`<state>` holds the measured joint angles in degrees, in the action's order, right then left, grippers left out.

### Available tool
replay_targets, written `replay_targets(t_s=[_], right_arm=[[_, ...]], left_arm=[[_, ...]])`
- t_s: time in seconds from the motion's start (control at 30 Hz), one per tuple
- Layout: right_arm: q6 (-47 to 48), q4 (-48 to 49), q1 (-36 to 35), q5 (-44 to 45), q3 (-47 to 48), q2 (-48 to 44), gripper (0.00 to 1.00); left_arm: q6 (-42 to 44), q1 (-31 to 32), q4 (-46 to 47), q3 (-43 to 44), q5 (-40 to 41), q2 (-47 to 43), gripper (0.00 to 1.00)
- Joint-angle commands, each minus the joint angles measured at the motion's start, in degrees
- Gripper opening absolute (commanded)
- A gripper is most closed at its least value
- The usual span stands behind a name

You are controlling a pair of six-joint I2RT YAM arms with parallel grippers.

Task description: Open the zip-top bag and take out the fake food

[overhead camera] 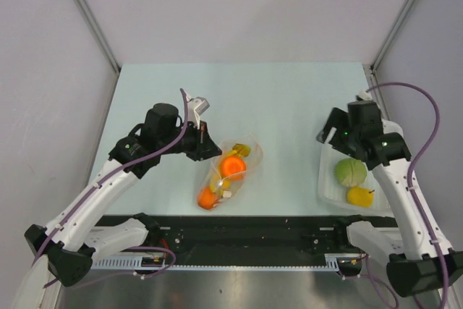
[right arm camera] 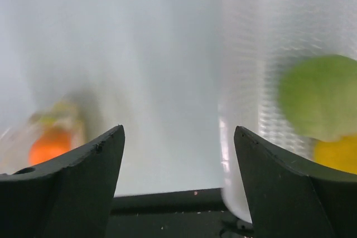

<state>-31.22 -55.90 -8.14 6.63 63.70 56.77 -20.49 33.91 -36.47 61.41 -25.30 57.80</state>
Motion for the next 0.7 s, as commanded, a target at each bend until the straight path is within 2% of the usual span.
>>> replay_targets(t_s=[0.0, 0.07, 0.17, 0.27, 0.4, 0.57, 0.67], right_arm=[[-3.5, 5.9, -18.1, 4.3, 4.8, -0.8, 0.8], [-3.7, 12.9, -28.9, 6.4, 4.6, 0.6, 0.77], [-2.1, 20.1, -38.9, 7.5, 4.8, 5.6, 0.72], [0.5, 25.4, -43.9, 4.8, 5.9, 10.1, 0.68], [3.2, 28.8, -47.1, 3.3, 8.0, 18.5, 0.67], [5.6, 32.7, -47.7, 0.4, 6.2, 23.1, 0.65], [6.8, 33.9, -48.2, 0.1, 5.3, 24.6, 0.6]], left_arm=[[-1.0, 0.1, 2.8, 0.7, -1.9, -0.6, 0.0], [-1.7, 0.1, 3.3, 0.0, -1.9, -0.9, 0.0], [-3.1, 0.1, 4.7, -1.1, -2.3, -1.1, 0.0], [-3.5, 0.1, 4.7, -1.0, -3.0, -0.9, 0.0], [-3.9, 0.1, 5.7, -1.6, -3.9, -1.0, 0.0], [-4.7, 0.2, 6.3, -1.6, -4.8, -0.1, 0.0], [-5.8, 0.2, 7.9, -2.6, -5.5, 0.3, 0.0]])
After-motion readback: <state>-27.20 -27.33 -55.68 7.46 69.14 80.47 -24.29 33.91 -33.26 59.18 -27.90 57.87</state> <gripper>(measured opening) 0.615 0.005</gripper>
